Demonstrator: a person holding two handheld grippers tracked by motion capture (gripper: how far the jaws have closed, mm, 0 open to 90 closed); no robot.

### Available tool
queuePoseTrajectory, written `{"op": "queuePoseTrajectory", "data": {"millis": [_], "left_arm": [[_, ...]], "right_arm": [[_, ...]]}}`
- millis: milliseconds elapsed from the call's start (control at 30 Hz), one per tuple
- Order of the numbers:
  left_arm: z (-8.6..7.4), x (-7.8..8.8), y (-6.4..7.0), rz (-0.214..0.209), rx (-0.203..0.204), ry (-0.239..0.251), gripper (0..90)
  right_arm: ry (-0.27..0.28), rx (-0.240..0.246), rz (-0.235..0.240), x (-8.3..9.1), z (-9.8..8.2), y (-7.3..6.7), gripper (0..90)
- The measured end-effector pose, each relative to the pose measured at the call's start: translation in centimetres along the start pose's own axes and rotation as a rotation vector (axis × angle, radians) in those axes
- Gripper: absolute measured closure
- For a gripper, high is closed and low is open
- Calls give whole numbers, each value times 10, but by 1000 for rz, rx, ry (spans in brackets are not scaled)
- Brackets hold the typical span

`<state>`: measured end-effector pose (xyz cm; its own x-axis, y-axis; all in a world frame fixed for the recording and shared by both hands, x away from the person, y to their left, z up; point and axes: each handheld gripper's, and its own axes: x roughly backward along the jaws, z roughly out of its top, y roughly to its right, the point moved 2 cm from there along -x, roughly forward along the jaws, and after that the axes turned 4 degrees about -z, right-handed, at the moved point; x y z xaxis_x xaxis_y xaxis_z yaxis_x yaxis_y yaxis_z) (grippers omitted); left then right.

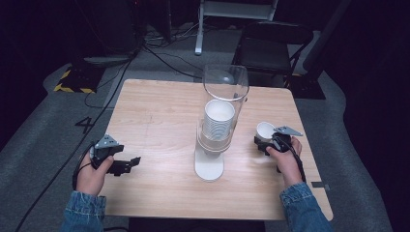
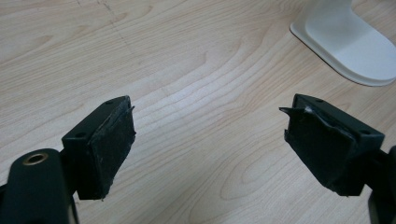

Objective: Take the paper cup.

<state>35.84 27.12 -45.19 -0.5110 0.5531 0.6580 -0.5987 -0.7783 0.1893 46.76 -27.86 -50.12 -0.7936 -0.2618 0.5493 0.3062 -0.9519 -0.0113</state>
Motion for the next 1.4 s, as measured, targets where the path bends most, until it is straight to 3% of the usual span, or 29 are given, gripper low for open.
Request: {"op": "queuePoseTrajectory", "data": {"millis": [333, 400, 500, 633, 700, 767, 1167, 1233, 1400], "left_arm": [[4, -5, 6, -32, -28, 19, 159], [3, -1, 10, -69, -34, 38, 157], [3, 2, 12, -69, -40, 50, 157], [-1, 5, 15, -80, -43, 47, 157], [-3, 6, 15, -100, -41, 51, 157], [-6, 7, 17, -99, -37, 52, 157], [-19, 2, 22, -111, -95, -8, 159], [-21, -2, 24, -112, -107, -30, 159], [-26, -10, 26, -125, -123, -59, 159]], "right_arm": [[27, 43, 51, 46, 4, 2, 157], [49, 27, 86, 62, 8, 1, 157], [64, 22, 118, 71, 11, -2, 157], [70, 49, 164, 85, 12, -11, 157], [53, 94, 219, 95, 11, -19, 157], [52, 106, 245, 100, 10, -24, 157], [-19, 143, 383, 106, -8, -57, 157], [-42, 160, 414, 103, -13, -65, 156], [-94, 188, 440, 92, -26, -74, 157]]}}
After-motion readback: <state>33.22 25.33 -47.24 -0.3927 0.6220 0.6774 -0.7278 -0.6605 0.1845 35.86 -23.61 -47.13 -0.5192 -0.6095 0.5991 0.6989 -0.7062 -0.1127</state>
